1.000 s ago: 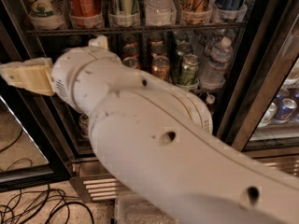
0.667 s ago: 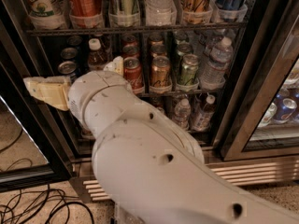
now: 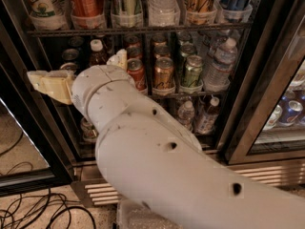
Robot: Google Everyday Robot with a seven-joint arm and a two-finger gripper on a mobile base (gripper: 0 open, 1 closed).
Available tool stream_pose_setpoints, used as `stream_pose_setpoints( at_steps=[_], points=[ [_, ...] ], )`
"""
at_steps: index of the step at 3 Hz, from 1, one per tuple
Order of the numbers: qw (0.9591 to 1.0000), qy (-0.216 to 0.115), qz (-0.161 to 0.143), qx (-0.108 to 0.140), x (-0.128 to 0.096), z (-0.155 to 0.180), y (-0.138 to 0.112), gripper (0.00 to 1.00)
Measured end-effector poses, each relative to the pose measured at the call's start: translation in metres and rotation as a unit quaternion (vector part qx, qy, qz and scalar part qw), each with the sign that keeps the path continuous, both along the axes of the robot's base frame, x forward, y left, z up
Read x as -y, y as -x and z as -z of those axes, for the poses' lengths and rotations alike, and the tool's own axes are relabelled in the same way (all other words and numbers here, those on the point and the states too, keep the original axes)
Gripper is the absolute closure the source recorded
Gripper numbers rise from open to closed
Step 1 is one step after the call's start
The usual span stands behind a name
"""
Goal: Pick 7up can from top shelf of fridge
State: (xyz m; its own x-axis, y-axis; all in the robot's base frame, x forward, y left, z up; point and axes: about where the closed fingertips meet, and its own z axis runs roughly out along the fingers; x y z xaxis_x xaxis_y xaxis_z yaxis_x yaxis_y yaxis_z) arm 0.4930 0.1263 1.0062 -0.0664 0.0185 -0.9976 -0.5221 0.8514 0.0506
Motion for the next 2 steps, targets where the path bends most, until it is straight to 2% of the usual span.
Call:
stream_pose_setpoints(
  at_steps=[1, 2],
  points=[
    [0.9994, 0.004, 0.007, 0.034, -0.001, -0.015, -0.032, 0.00],
    [0.9984, 0.011, 0.000, 0.056, -0.018, -0.026, -0.065, 0.00]
  ],
)
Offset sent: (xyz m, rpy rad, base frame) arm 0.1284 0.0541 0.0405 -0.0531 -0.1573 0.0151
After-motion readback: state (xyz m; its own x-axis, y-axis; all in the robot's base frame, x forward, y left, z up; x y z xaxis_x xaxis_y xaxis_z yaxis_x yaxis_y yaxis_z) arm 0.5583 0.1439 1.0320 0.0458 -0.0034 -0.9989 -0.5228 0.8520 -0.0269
